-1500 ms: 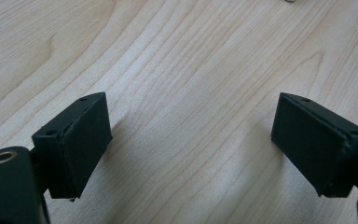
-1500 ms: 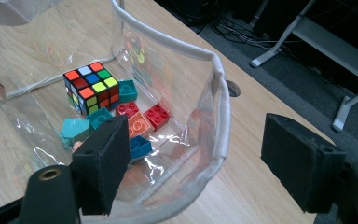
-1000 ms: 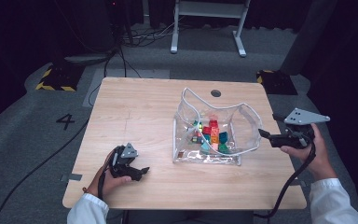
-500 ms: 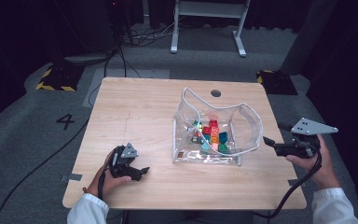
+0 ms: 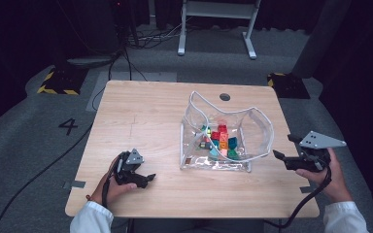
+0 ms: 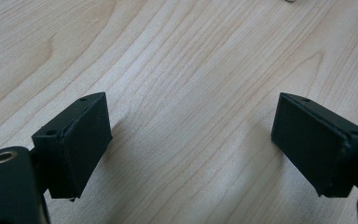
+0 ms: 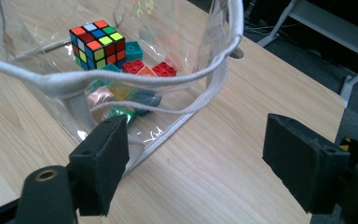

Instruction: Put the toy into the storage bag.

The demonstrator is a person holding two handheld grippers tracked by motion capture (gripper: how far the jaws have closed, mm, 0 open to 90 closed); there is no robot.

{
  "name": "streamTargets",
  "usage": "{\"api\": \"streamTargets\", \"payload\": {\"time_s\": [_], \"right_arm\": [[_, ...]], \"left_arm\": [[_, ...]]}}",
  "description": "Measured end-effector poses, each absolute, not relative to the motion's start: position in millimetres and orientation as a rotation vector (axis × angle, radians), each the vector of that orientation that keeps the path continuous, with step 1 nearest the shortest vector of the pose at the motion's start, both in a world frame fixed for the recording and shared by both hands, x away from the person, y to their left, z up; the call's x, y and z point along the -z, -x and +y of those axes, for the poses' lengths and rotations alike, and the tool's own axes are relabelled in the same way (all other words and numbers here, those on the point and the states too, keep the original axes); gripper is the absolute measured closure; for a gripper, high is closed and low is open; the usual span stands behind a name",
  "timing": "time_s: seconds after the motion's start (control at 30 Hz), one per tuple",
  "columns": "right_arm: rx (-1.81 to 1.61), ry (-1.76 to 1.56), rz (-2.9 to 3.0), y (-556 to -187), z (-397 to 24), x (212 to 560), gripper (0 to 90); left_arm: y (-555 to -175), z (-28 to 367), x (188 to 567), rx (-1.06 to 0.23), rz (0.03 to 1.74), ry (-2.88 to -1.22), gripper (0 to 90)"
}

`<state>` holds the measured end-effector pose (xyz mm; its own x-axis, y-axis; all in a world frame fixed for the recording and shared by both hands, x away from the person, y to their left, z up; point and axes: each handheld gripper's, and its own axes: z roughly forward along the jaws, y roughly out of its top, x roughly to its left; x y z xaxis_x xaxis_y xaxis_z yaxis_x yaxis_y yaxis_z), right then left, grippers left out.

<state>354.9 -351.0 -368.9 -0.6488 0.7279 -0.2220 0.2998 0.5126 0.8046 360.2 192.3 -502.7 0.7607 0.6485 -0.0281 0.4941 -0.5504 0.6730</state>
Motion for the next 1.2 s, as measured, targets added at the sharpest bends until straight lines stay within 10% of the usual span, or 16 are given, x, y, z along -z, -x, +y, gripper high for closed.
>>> {"api": "streamTargets", "payload": {"time_s": [1.2], "right_arm": [[-0.864, -0.918, 2.291, -349, -359, 435, 21.5]], "left_arm": [[-360, 192, 503, -0.292, 0.850, -2.269, 12.1]]}}
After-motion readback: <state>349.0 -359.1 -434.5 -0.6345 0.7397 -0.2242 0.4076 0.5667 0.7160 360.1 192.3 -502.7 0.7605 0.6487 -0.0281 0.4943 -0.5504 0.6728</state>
